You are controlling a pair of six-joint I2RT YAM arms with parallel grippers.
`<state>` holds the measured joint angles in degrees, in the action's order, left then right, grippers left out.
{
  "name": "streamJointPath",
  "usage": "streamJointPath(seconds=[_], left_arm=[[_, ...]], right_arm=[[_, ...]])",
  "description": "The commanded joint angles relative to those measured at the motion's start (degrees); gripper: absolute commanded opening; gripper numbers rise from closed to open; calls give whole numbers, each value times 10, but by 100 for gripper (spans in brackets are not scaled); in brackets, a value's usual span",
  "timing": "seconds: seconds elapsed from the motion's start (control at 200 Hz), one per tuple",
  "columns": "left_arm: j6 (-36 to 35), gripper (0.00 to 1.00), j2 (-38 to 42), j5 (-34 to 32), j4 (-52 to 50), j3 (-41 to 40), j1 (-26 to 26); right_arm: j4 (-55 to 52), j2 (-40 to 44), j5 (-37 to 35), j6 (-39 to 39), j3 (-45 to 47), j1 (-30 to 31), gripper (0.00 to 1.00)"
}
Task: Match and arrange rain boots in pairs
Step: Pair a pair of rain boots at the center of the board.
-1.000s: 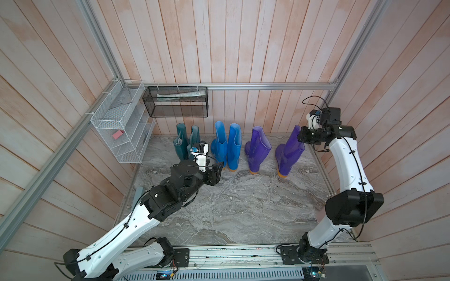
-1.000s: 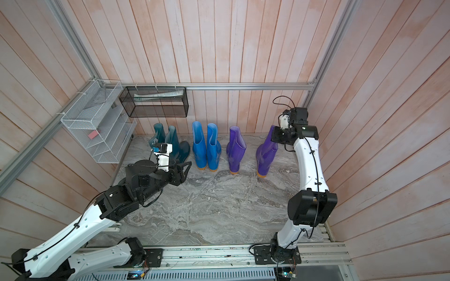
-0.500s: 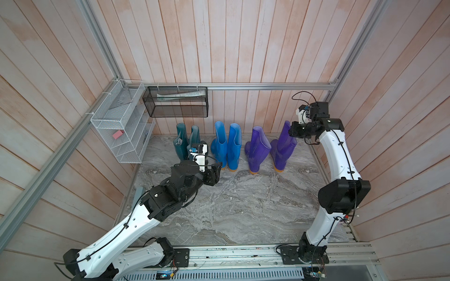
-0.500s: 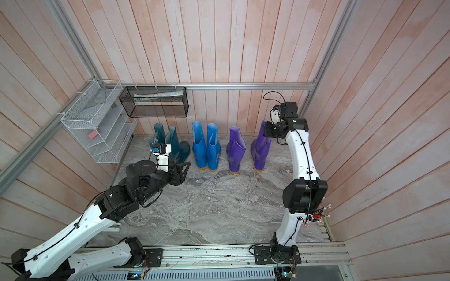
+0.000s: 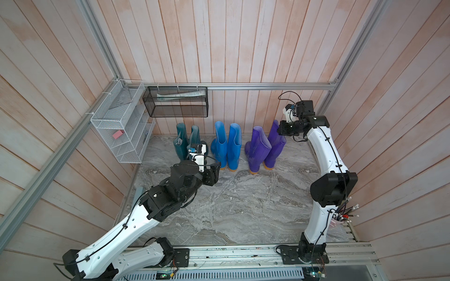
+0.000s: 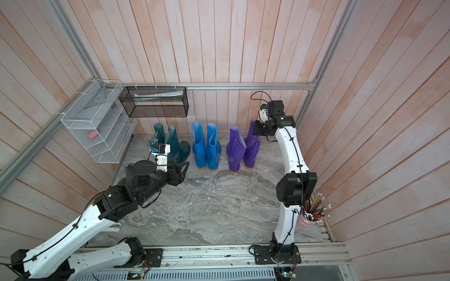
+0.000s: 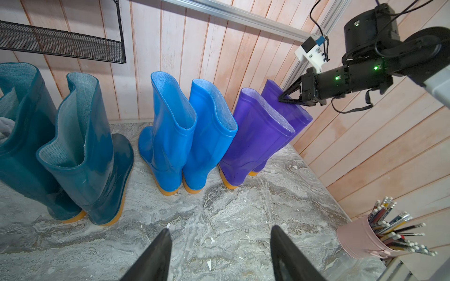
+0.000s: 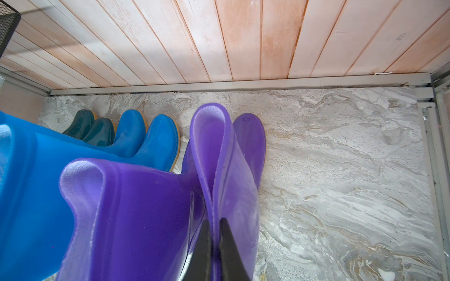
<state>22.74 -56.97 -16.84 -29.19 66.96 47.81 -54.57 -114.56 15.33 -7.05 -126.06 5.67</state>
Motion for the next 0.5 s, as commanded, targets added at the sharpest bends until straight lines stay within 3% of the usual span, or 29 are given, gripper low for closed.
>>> streamJointPath(seconds=[0.0,0.495], left_arm=[[2,66,7,-6,-9,19,3],[1,66,-10,-6,-18,35,3]], right_arm=[[22,-4,14,0,-32,11,6],[40,-16,20,-28,-17,22,8]])
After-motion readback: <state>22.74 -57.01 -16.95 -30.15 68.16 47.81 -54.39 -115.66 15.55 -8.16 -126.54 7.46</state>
